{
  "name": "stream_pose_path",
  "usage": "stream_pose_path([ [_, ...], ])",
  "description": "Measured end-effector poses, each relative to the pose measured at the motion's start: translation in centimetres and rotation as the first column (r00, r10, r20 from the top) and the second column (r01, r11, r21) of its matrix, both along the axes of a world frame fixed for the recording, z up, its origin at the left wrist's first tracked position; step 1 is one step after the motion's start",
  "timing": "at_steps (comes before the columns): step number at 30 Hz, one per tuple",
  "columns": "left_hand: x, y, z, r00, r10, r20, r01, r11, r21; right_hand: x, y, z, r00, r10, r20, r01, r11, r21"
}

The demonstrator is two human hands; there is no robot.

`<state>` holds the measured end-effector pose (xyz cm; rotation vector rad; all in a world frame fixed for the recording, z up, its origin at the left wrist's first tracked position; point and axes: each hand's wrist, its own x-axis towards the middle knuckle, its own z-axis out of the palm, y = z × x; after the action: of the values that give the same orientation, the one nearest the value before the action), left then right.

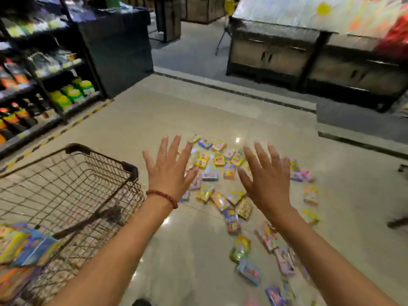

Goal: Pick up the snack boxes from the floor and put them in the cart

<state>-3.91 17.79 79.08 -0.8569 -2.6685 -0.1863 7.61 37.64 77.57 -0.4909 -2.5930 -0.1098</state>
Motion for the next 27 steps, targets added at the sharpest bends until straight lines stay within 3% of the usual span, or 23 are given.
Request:
stream_pose_path([
  [6,9.7,9.9,-1.6,0.975,-0.207,0.076,0.207,0.978,-0.002,14.9,9.1,-1.8,0.974,-0.225,0.037,0.227,0.973,-0.038],
  [13,15.4,15.3,-8.3,0.901,-0.4,0.166,0.416,0.906,-0.076,25.1,12.0,-9.2,0.91,-0.409,0.064,0.414,0.904,-0.111],
  [21,18.8,16.1,-25.1,0.795,-0.453,0.403,0.542,0.829,-0.138,30.4,10.6,-25.0,0.861,-0.459,0.22,0.509,0.773,-0.379],
  [27,20.5,16.5,-40.3,0.762,-0.339,0.552,0.561,0.77,-0.302,32.2,8.8,-41.3,0.806,-0.468,0.363,0.589,0.696,-0.411],
])
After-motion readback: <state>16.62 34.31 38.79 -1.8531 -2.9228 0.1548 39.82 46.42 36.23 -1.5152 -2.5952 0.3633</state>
